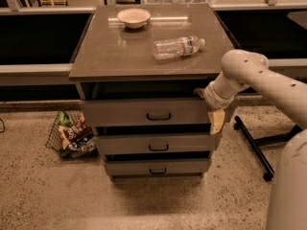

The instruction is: Open top drawer

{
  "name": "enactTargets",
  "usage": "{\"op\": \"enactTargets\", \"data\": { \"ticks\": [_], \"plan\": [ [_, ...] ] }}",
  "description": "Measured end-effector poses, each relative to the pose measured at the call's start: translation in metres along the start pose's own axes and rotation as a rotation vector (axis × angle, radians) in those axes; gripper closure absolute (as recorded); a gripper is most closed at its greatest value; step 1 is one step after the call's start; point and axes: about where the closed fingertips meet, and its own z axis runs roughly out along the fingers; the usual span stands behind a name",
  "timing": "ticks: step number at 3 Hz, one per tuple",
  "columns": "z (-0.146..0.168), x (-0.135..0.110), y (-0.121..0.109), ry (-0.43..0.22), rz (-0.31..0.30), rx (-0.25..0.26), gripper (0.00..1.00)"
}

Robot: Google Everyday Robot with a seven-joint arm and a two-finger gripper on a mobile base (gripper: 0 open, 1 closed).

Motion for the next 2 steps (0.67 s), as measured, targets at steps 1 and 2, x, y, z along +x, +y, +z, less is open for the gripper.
{"op": "enactTargets", "data": {
  "ticks": [1, 2],
  "plan": [
    [0.0131, -0.0024, -0.0074, -0.026, -0.024, -0.033, 0.01],
    [0.015, -0.0101, -0.001, -0.035, -0.035, -0.053, 0.23]
  ]
}}
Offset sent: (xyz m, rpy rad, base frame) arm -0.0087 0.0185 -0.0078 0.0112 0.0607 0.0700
